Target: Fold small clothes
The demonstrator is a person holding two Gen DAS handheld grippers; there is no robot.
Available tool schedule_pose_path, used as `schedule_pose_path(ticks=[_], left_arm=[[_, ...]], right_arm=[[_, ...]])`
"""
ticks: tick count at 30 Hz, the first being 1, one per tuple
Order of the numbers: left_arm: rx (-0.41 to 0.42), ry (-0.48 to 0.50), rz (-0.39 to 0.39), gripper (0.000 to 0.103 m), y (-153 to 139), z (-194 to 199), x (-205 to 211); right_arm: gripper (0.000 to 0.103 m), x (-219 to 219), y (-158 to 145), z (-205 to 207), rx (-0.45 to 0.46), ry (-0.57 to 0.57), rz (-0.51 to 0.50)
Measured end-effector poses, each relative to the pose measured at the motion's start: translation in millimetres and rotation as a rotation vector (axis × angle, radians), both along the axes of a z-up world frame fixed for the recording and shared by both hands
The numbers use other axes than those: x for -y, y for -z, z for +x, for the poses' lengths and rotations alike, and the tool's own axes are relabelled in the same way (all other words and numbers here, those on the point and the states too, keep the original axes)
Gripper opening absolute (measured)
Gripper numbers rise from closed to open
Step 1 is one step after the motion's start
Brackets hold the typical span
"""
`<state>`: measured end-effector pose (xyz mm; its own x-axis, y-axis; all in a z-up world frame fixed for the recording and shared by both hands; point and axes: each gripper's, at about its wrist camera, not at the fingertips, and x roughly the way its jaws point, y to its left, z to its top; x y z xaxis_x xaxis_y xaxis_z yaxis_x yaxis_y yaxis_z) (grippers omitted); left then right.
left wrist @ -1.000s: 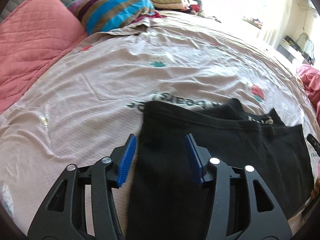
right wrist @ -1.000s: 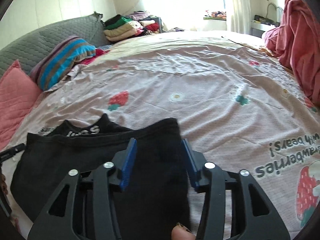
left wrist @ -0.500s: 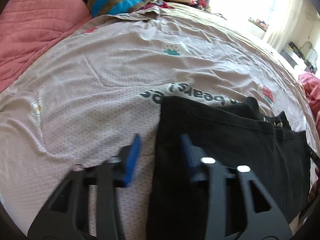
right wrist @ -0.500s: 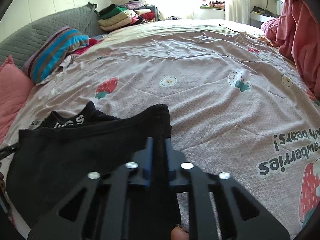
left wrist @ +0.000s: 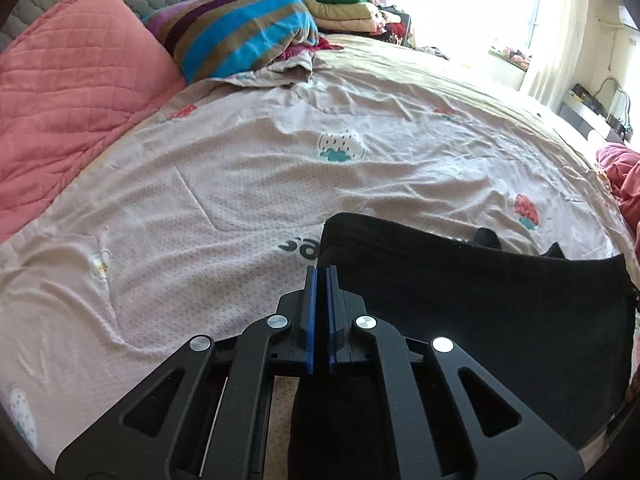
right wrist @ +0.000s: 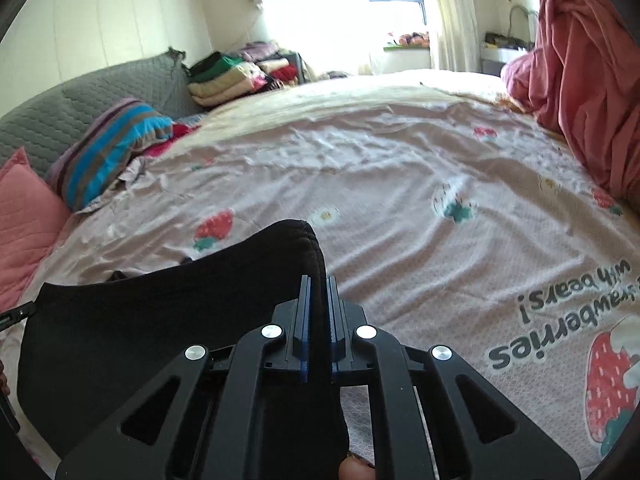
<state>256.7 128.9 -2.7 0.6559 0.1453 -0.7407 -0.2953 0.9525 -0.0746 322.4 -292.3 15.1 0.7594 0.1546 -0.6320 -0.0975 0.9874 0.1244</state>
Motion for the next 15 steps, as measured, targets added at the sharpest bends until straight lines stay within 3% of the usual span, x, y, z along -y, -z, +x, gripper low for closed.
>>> schedule_pose_path(ticks=[5,12,15], left_arm=[[-0.052,-0.010,-0.004,0.000,24,1,-1],[-0.084,0.002,0.064,0.009,32,-8,8],[-0.079,0.006,0.052,0.011,31,-15,8]], right_arm=[[0.006,-2,17,7,-0.078,0.016,-0.035],[0.008,0,22,-5,-0.072,0.056,-0.057],[0.019,2,19,-14,-0.063,0.076,-0.069]])
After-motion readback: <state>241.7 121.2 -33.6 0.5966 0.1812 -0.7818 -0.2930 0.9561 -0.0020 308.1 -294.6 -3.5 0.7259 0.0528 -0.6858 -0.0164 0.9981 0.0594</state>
